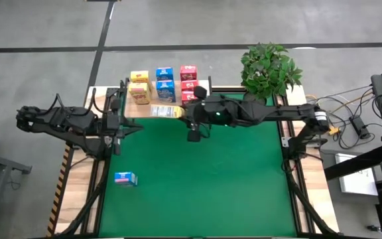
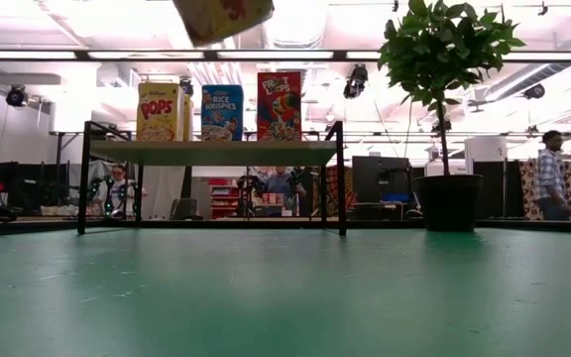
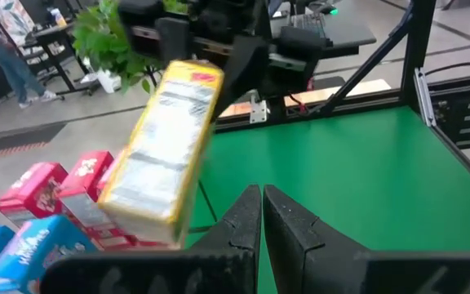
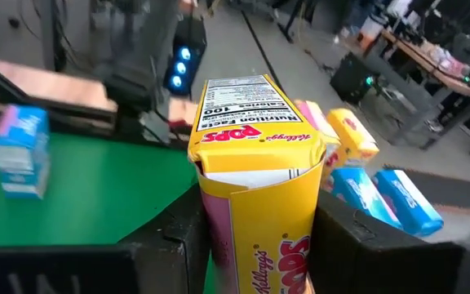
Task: Stack cereal on shelf
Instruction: Put the yellow cereal on the shelf
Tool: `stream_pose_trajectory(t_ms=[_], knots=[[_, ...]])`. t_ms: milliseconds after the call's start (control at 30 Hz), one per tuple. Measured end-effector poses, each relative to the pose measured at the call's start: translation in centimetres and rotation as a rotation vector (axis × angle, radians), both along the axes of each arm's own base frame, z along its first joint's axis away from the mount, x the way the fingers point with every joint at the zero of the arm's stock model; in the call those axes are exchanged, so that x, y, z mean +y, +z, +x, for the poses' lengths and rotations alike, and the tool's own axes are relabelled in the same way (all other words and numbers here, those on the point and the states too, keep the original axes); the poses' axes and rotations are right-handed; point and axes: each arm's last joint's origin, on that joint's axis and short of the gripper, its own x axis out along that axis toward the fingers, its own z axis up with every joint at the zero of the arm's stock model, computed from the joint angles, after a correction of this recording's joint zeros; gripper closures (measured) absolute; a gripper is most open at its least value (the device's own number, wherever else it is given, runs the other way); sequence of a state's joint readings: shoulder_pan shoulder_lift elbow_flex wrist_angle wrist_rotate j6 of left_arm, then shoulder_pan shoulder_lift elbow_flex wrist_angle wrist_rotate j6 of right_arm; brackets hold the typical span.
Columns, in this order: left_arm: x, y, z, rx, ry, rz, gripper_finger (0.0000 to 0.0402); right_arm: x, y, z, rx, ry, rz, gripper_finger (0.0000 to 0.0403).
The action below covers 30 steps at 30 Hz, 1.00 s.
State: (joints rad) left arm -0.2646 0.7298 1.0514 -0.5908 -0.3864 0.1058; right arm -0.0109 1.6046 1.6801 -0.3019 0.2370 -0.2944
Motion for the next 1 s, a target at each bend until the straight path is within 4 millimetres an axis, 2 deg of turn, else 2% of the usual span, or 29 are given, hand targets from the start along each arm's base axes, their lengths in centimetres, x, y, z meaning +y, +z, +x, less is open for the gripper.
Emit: stream_pose_trajectory(t_ms=[300,600,767,1000], knots=[[-0.1,-1.6,0.3,0.018,0.009,-0.028,0.0401,-2.7,-1.0,3.5,0.155,-0.061,0.003,0.0250],[-0.1,-3.4,0.3,0.021,0.018,-0.060,0.0401,-5.6,-2.5,6.7,0.231,-0.113,0.003,0.0244],[0.0,-3.5,0.1,0.010,0.018,-0.064,0.0401,-6.7,-3.1,7.6,0.287,-0.118,-0.004,0.0242],[0.1,-3.3,-0.3,-0.005,0.013,-0.053,0.0401,-6.8,-3.6,7.9,0.339,-0.089,-0.062,0.0245]])
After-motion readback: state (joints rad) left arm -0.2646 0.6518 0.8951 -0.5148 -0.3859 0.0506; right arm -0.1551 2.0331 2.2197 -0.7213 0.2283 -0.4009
